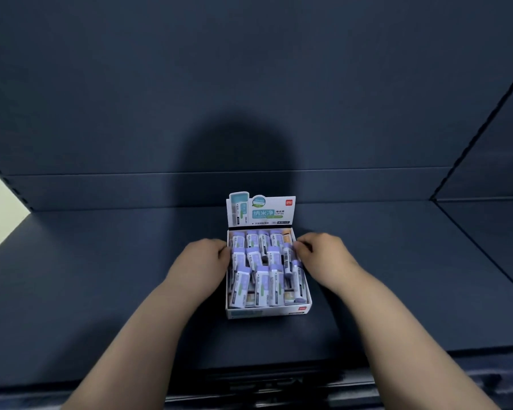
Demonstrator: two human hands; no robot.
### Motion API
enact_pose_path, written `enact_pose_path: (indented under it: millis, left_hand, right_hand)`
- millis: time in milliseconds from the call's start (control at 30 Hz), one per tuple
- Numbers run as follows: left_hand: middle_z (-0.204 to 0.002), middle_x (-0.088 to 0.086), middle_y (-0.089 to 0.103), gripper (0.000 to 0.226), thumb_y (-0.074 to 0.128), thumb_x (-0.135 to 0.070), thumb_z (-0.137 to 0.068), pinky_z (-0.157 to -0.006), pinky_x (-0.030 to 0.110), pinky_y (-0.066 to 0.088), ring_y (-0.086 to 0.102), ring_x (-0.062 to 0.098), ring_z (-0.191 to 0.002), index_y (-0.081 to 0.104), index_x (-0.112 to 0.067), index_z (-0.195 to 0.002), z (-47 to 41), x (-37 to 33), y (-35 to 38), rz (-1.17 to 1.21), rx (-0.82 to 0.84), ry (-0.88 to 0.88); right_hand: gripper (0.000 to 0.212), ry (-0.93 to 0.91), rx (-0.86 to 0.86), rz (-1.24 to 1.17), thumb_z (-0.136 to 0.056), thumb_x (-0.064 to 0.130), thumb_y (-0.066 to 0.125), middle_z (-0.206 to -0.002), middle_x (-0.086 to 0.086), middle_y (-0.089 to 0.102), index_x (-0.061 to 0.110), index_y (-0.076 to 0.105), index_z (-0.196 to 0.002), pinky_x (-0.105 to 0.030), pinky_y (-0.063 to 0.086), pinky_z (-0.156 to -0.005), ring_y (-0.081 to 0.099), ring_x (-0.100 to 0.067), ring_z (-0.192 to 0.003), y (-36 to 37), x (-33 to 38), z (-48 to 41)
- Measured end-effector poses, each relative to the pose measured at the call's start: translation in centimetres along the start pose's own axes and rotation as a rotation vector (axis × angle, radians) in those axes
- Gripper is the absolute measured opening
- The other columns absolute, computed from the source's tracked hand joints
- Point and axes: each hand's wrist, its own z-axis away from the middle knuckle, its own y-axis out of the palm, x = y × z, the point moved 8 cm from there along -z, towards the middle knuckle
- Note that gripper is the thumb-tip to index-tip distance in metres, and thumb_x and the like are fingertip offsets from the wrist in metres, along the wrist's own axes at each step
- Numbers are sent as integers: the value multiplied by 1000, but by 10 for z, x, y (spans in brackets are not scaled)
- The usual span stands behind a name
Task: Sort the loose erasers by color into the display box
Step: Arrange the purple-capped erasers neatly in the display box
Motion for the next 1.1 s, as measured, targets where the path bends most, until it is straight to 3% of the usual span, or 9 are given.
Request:
enact_pose_path:
  millis: [100, 300, 533, 733, 867, 1100]
  left_hand:
    - [-61, 0, 53, 36, 43, -23, -96, -48, 24, 31, 43, 12, -54, 49, -13, -62, 0, -4, -2, 31, -15, 12]
    - [-57, 0, 50, 38, 43, -23, -96, -47, 20, 30, 41, 11, -52, 48, -11, -60, 4, -3, -2, 43, -18, 12]
    - [-60, 1, 52, 37, 42, -24, -97, -45, 17, 30, 40, 10, -51, 59, -1, -73, 10, -3, 0, 12, -21, 20]
    - [-67, 4, 57, 36, 41, -25, -97, -50, 21, 33, 46, 13, -58, 60, -4, -74, 17, -6, 1, -7, -30, 40]
    - [-62, -3, 50, 37, 37, -23, -98, -46, 19, 28, 43, 10, -55, 44, -17, -62, 21, -11, 2, -31, -29, 63]
    - [-73, 0, 53, 28, 35, -21, -97, -58, 27, 35, 52, 19, -72, 54, -10, -80, 16, -10, -2, -107, -14, 75]
  right_hand:
    - [27, 2, -22, -17, -94, 26, 44, -85, -8, 66, 13, 67, -90, -31, 49, -70, 60, -28, -81, 1, 0, -2]
    - [24, -3, -60, -28, -93, 21, 43, -84, -11, 66, 12, 65, -88, -28, 43, -63, 57, -28, -74, 2, 1, 3]
    - [24, 6, -36, -8, -93, 20, 43, -88, -12, 66, 11, 64, -92, -27, 44, -63, 59, -29, -78, 3, -1, 11]
    - [27, 29, 5, 53, -93, 21, 41, -79, -6, 57, 20, 50, -68, -25, 37, -60, 53, -25, -72, 2, 2, 16]
    - [27, 81, 8, 90, -94, 21, 40, -81, -7, 57, 15, 52, -70, -25, 38, -60, 53, -27, -72, 4, 2, 16]
    - [29, 120, 17, 125, -92, 24, 41, -80, -9, 58, 11, 53, -69, -24, 35, -50, 54, -27, -70, -1, 1, 17]
